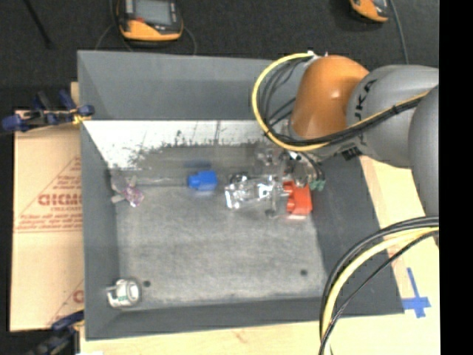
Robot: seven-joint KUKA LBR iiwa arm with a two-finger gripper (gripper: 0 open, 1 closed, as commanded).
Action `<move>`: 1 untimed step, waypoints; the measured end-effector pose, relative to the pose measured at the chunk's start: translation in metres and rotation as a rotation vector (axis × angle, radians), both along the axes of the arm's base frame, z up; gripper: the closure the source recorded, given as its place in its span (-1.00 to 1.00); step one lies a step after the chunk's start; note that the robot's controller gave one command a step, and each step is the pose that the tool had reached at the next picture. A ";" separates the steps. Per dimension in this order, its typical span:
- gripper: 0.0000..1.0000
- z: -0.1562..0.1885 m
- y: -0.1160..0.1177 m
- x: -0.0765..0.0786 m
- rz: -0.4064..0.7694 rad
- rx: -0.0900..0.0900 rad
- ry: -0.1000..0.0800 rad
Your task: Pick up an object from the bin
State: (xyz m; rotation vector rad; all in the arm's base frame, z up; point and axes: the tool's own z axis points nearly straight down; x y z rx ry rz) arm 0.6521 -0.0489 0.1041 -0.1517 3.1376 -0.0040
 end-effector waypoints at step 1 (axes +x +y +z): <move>-1.00 -0.035 -0.008 0.001 0.036 0.000 -0.002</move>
Offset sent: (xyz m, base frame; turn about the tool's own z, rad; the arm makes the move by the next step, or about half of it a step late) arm 0.0007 -0.0056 -0.0341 -0.0377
